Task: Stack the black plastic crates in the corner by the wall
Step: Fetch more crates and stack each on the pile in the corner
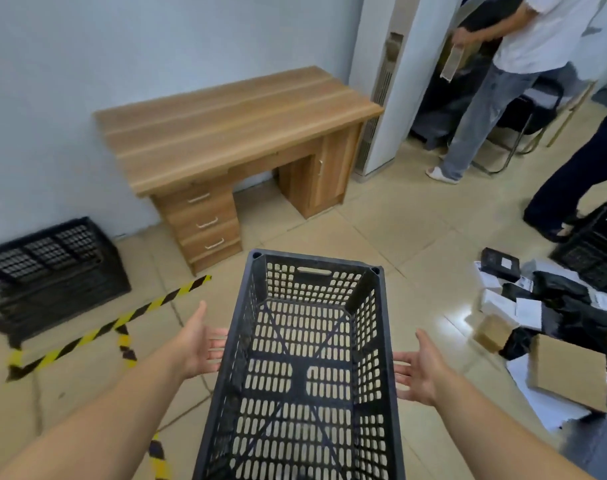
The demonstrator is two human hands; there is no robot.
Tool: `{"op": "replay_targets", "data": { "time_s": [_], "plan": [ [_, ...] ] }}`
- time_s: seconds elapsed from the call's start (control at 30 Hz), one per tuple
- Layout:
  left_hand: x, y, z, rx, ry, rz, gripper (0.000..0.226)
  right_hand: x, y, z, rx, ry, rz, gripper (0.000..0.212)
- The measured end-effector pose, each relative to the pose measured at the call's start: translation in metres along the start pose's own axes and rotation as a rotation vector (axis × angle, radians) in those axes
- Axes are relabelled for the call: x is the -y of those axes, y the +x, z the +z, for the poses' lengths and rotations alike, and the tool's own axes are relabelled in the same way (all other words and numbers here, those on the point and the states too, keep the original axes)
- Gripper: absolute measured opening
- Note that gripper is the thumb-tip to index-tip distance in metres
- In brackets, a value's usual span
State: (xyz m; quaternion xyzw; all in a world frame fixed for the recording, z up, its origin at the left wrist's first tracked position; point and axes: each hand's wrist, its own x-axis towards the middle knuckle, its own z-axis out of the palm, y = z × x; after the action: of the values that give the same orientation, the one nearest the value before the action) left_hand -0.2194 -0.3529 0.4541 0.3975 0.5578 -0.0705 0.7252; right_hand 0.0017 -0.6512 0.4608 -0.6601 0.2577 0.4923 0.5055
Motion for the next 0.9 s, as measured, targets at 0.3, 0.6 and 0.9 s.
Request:
{"op": "replay_targets", "data": {
  "time_s": [0.3,0.6,0.9],
  "plan": [
    [0.039,-0.040,-0.069,-0.253,-0.276,0.051,0.079,0.032,0.009,0.088,0.182,-0.364,-0.035,0.078],
    [0.074,-0.086,-0.146,-0.355,-0.519,0.097,0.071,0.034,-0.015,0.197,0.299,-0.604,-0.076,0.078],
    [0.073,-0.086,-0.264,-0.431,-0.654,0.091,0.074,0.006,-0.021,0.352,0.277,-0.697,-0.182,0.087]
  ]
}}
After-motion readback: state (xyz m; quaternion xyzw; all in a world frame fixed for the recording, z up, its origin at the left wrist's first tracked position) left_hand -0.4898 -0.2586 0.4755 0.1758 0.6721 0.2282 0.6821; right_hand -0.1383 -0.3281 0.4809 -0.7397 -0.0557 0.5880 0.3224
